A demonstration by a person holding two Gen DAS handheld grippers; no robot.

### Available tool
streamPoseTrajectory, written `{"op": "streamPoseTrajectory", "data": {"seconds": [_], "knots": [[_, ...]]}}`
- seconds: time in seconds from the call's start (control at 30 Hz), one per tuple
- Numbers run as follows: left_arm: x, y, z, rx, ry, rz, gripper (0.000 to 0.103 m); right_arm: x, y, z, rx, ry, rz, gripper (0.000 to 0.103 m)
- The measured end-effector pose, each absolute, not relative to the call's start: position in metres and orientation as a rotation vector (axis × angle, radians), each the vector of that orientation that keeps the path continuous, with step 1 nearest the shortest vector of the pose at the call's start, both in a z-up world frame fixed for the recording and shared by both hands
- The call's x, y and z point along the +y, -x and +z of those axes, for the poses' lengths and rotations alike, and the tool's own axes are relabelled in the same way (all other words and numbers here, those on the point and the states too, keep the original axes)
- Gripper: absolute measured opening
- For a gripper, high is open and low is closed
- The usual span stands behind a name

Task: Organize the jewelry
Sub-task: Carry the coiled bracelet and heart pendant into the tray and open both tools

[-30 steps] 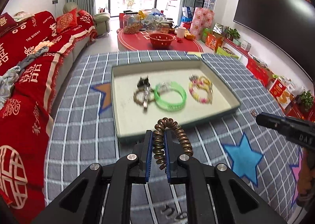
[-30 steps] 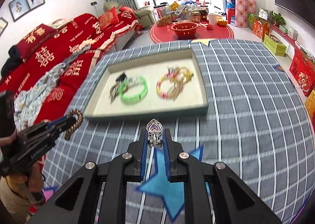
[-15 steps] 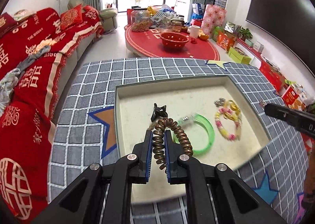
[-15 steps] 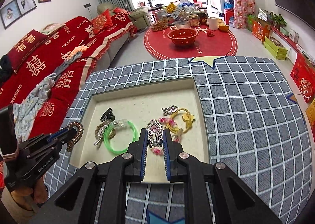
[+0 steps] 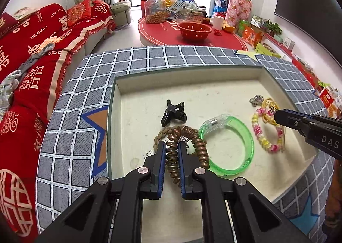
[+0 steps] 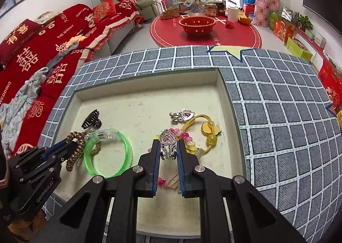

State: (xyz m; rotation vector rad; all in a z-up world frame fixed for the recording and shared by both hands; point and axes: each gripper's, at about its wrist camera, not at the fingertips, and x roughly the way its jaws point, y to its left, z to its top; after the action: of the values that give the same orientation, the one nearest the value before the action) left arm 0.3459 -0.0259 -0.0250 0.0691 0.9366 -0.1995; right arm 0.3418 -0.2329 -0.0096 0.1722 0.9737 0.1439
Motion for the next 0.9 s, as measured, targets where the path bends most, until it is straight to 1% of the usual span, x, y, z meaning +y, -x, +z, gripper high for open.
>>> {"op": "streamPoseTrajectory", "data": {"seconds": [0.3, 0.57, 0.6, 0.67, 0.7, 0.73, 0.8, 0.9], "knots": [[-0.033, -0.342, -0.026, 0.899, -0.127, -0.178, 0.025, -0.236, -0.344, -0.032, 1.015, -0.198, 0.116, 0.017], [-0.033, -0.34, -0.025, 0.906, -0.125, -0.163, 0.025, -0.236, -0.341, -0.031, 1.025, -0.209, 0.125, 0.018], [-0.033, -0.34, -0.025, 0.907, -0.125, -0.16, 0.025, -0.237, -0.341, -0.031, 1.026, -0.213, 0.129, 0.02], [-0.032, -0.34, -0.025, 0.906, -0.123, -0.157, 0.025, -0.237, -0.339, -0.029, 1.023, -0.221, 0.135, 0.032], [-0.032, -0.34, -0.025, 0.906, -0.122, -0.154, 0.025, -0.238, -0.338, -0.027, 1.016, -0.229, 0.137, 0.043], [-0.031, -0.34, -0.024, 0.905, -0.12, -0.153, 0.025, -0.238, -0.336, -0.025, 1.007, -0.236, 0.141, 0.05], [-0.03, -0.338, -0.023, 0.895, -0.116, -0.145, 0.025, -0.239, -0.333, -0.022, 0.993, -0.246, 0.148, 0.055], [-0.031, -0.336, -0.022, 0.885, -0.126, -0.133, 0.025, -0.24, -0.329, -0.017, 0.985, -0.264, 0.156, 0.056]]}}
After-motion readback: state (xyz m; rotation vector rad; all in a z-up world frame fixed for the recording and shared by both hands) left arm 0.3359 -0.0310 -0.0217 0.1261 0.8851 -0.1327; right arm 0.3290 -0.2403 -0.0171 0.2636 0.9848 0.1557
